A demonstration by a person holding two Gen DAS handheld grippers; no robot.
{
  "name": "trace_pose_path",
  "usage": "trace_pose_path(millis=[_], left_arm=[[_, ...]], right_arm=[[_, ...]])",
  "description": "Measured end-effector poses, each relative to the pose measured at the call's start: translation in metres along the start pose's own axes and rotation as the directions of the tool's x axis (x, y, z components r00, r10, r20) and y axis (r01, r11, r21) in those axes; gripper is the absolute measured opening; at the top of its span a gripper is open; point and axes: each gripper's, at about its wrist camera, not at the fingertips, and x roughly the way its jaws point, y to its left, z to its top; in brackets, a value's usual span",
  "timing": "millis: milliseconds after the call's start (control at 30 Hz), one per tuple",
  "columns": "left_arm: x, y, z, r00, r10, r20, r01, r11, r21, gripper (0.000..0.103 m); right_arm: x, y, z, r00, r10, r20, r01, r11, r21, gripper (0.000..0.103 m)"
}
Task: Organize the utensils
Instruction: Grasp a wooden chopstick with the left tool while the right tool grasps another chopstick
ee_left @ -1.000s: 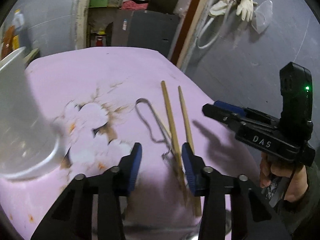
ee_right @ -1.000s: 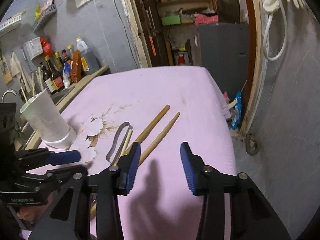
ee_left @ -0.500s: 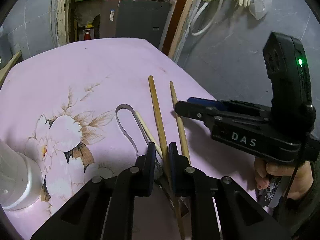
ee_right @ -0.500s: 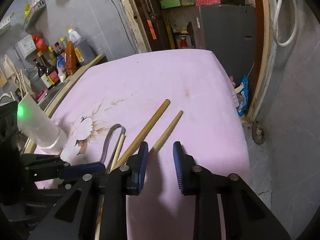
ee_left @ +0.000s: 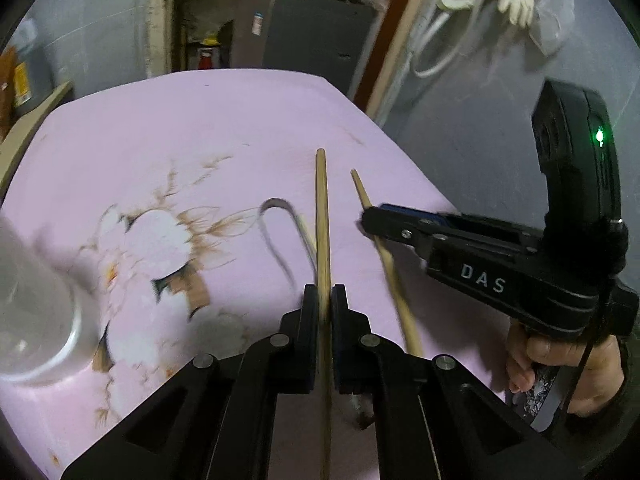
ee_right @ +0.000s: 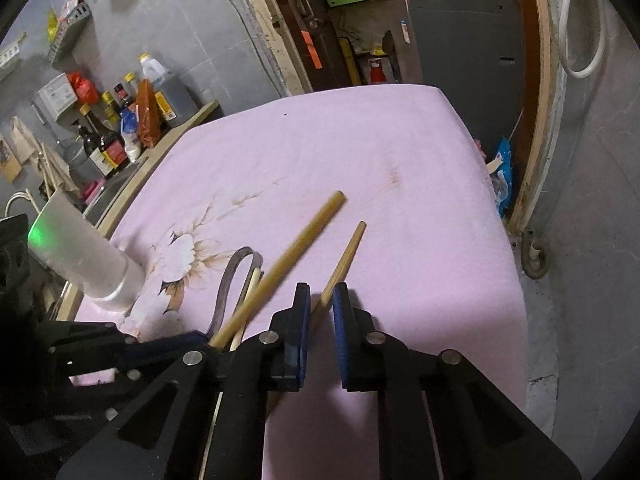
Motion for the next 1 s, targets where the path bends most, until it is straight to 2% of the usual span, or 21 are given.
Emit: trace_pose_path(millis=[267,433,700,767,1000], left_arm=[[-0.023,0.027,-0.010,0.997,0.031,0.073,-0.018,0.986,-0.166,0.004],[-0.026,0.036,-0.015,0.997,0.064,0.044,-0.051,0.970,-0.236,0.004],[-0.023,0.038,-0.010,0.997,0.053,-0.051,-0.062,0.977,-0.205,0.005],[-0.022,0.040,-0.008,0.996,0.060,-0.059,-0.071,0.978,-0.198,0.005],[-0.011,0.041,0.009,0.994,0.069,-0.080,-0.081,0.984,-0.158,0.010]], right_arm=[[-0.004,0.014,-0.008,1.000,0.005,-0.008,-0.005,0.999,-0.054,0.009],[-0.004,0.023,-0.012,1.000,0.000,-0.012,-0.001,0.996,-0.084,0.009],[-0.006,0.033,-0.014,0.997,-0.043,-0.061,0.034,0.989,-0.146,0.014],[-0.005,0.034,-0.015,0.996,-0.040,-0.083,0.027,0.987,-0.155,0.019],[0.000,0.036,-0.012,0.990,-0.062,-0.125,0.040,0.984,-0.174,0.020]])
